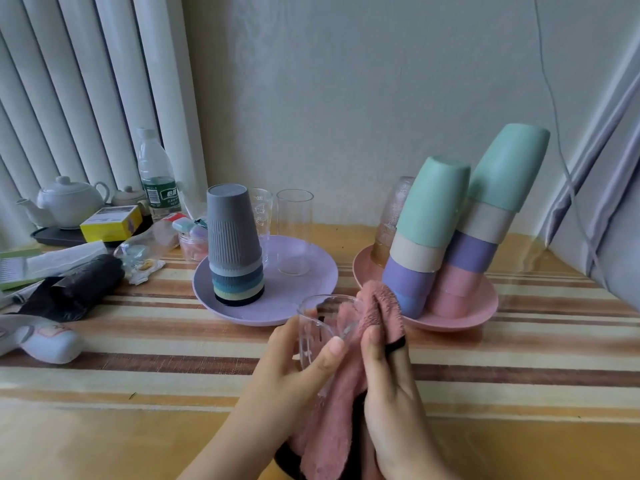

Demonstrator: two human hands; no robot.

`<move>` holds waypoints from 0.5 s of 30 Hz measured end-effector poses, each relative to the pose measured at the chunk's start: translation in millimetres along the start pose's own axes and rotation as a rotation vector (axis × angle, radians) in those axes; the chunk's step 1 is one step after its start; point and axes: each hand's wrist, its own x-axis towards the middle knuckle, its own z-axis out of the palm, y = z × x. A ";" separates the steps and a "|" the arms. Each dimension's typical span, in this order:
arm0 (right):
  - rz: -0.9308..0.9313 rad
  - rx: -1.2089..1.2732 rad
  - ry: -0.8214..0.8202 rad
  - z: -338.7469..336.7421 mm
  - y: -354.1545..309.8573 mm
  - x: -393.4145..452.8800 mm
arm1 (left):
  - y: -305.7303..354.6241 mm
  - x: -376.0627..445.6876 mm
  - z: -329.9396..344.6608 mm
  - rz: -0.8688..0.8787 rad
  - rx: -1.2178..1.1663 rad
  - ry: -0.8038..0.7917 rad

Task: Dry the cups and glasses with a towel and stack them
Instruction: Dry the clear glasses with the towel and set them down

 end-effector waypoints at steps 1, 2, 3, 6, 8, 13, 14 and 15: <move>-0.003 -0.010 -0.018 1.7 -0.9 -1.1 | 1.4 0.4 -1.5 0.004 -0.046 0.000; -0.010 -0.015 -0.033 1.4 -0.1 -1.7 | 2.3 1.3 -3.0 0.006 -0.083 -0.001; -0.015 -0.011 -0.037 0.8 0.9 -1.5 | 3.0 2.3 -5.2 0.018 -0.097 -0.003; 0.010 0.035 -0.037 -2.6 1.8 -0.1 | 1.5 4.1 -9.4 0.054 -0.093 -0.029; 0.095 0.069 -0.063 -4.8 0.3 3.0 | 0.8 2.8 -8.8 0.041 -0.158 -0.055; 0.282 -0.011 -0.143 -15.3 -12.2 7.0 | -0.6 2.7 -1.8 -0.081 -0.408 0.019; 0.295 -0.059 -0.156 -14.2 -14.2 5.3 | -1.1 3.6 -1.4 -0.111 -0.438 0.037; 0.301 -0.065 -0.142 -12.9 -10.8 4.6 | -1.8 5.1 -1.0 -0.133 -0.469 0.043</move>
